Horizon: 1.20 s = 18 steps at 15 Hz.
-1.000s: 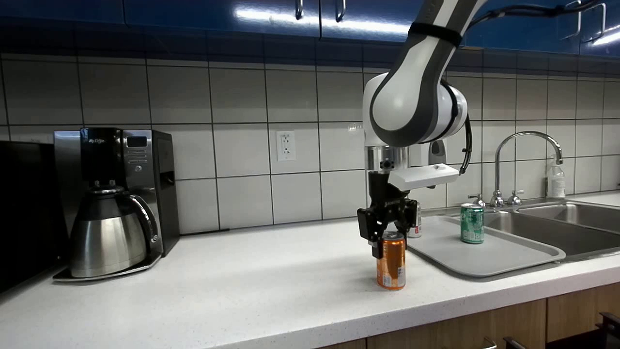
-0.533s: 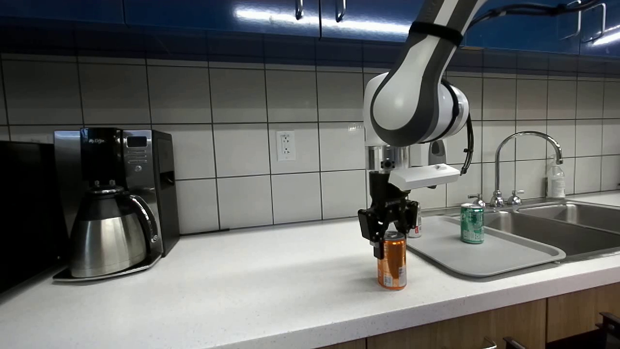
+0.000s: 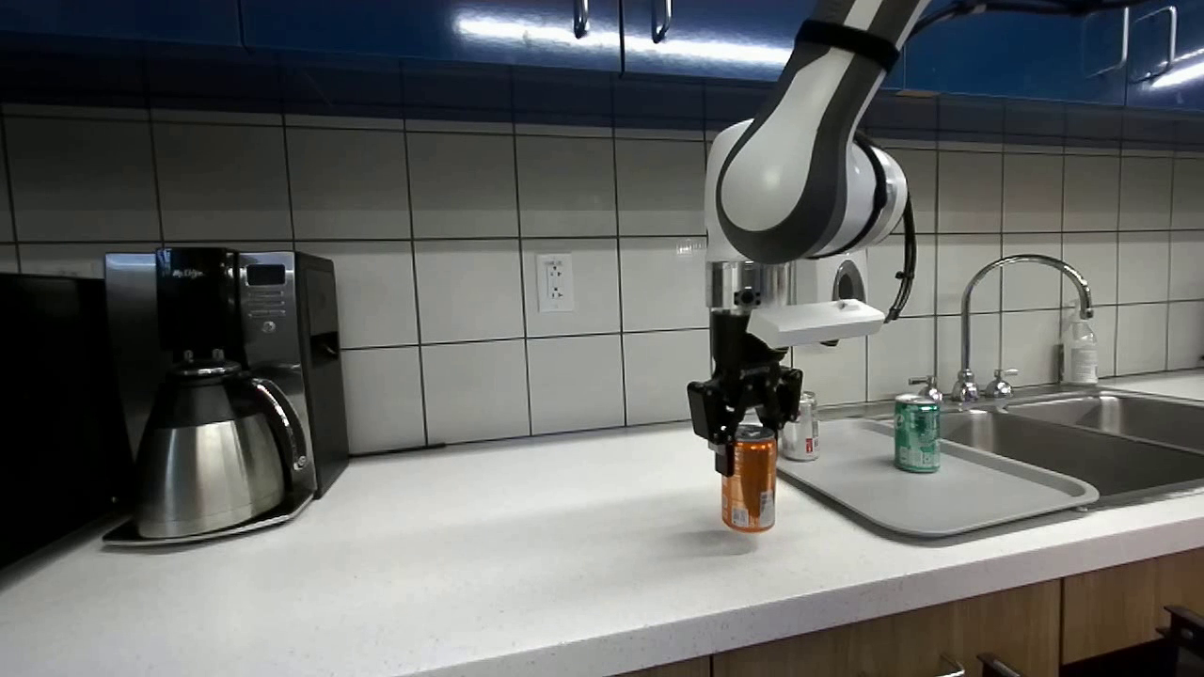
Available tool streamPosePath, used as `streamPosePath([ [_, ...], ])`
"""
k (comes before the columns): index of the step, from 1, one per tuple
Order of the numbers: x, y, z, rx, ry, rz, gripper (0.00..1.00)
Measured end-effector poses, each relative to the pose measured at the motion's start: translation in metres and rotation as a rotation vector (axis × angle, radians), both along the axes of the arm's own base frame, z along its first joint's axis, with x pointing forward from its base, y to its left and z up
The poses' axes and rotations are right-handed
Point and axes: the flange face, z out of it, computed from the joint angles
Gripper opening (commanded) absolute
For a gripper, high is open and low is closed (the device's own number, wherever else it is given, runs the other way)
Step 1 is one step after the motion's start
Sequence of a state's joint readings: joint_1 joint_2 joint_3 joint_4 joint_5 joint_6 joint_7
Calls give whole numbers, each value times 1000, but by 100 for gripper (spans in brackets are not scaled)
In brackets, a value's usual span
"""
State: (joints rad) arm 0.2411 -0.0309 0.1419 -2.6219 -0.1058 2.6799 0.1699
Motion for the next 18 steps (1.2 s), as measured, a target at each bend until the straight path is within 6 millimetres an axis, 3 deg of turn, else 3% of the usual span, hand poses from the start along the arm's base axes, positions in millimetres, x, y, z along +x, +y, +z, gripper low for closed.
streamPosePath([
  [8, 13, -20, 16, 5, -38, -42, 38],
  [18, 30, -86, 19, -14, -44, -87, 38],
])
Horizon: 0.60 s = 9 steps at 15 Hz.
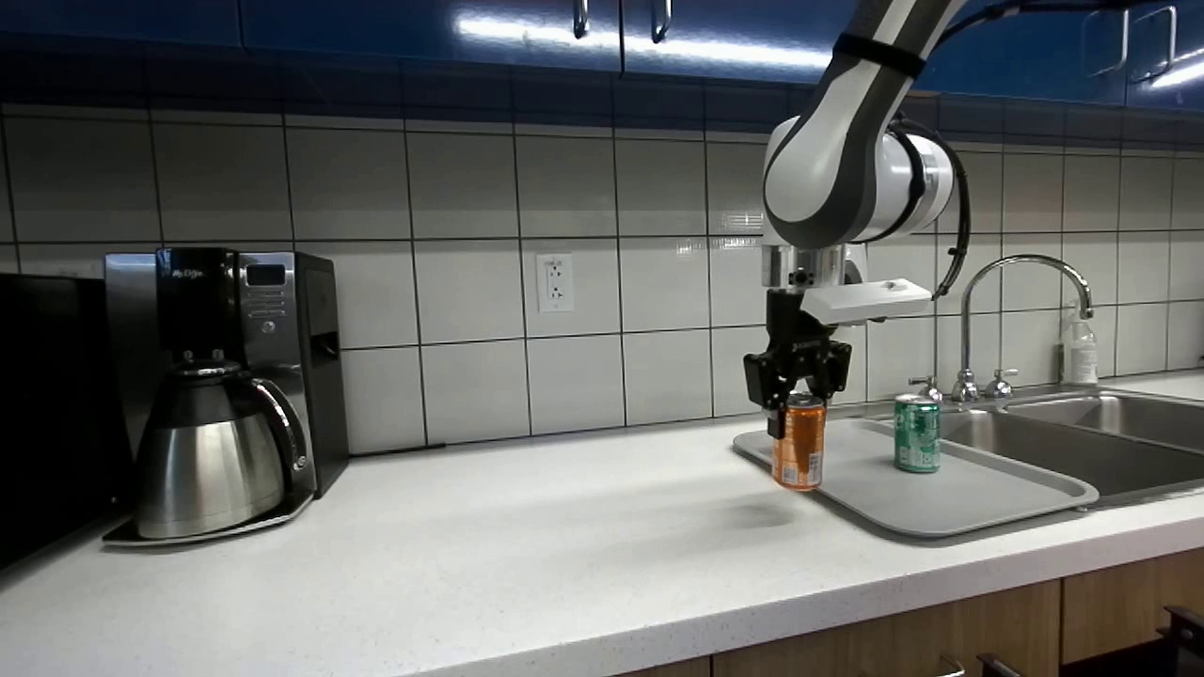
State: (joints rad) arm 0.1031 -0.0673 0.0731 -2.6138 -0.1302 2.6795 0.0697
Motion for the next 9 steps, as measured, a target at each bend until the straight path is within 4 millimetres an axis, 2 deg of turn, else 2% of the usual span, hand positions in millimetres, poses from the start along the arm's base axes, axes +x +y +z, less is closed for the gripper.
streamPosePath([
  [9, 6, -53, 0, -18, 3, -30, 38],
])
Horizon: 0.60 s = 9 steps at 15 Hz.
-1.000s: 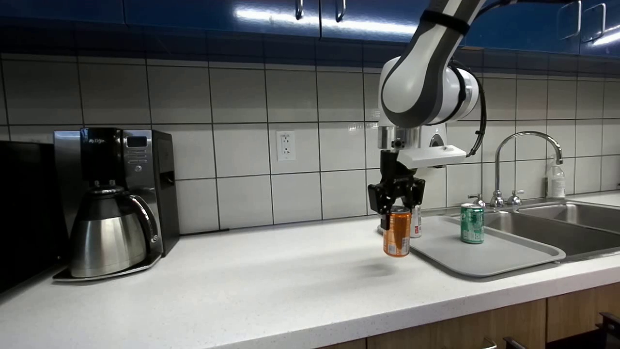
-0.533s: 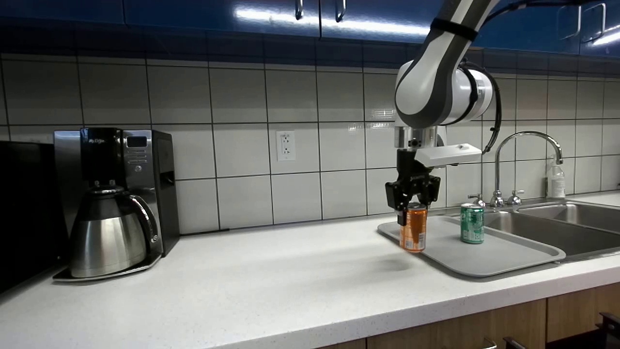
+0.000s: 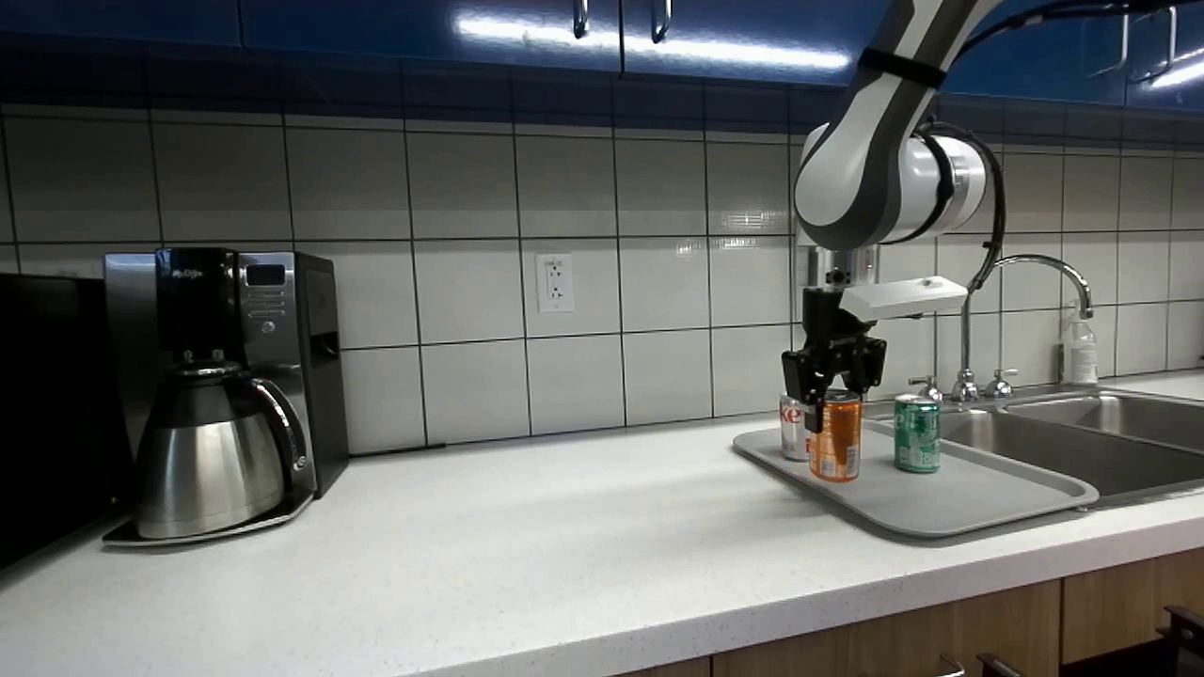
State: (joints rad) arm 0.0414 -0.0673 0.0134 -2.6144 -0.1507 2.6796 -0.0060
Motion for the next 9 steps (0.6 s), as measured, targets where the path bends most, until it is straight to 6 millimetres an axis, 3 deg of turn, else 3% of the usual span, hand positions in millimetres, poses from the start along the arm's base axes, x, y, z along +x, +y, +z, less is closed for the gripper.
streamPosePath([
  [9, -5, -45, -6, -5, 17, -39, 38],
])
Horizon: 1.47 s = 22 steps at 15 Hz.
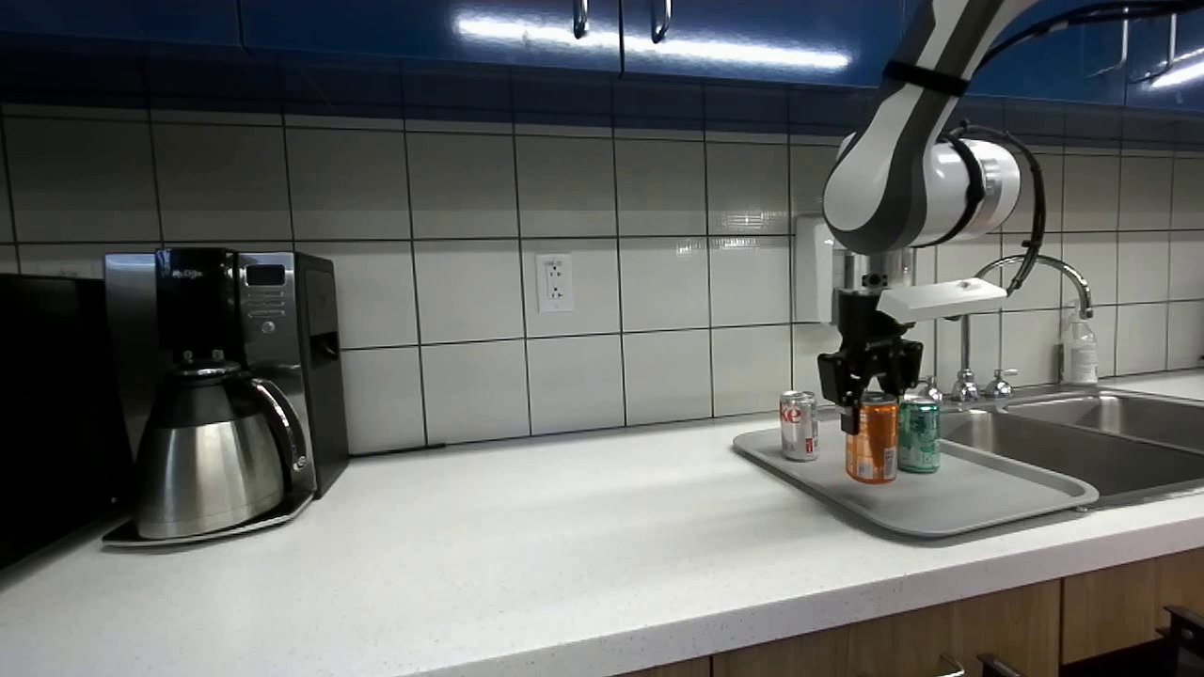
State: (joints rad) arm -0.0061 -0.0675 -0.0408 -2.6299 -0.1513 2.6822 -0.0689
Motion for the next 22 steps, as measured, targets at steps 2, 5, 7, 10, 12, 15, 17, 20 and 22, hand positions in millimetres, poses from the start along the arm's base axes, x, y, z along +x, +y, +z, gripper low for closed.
streamPosePath([
  [2, -2, -8, -2, -1, 2, -2, 38],
  [5, -4, -18, -3, -4, 0, 1, 38],
  [7, -6, -22, -5, -5, -1, 4, 38],
  [10, -9, -29, -10, -5, 2, 7, 38],
  [12, -11, -32, -14, -4, 5, 10, 38],
  [15, -12, -35, -20, -4, 7, 17, 38],
  [17, -12, -37, -23, -5, 11, 23, 38],
  [20, -12, -39, -27, -5, 18, 28, 38],
  [22, -13, -39, -29, -5, 22, 30, 89],
])
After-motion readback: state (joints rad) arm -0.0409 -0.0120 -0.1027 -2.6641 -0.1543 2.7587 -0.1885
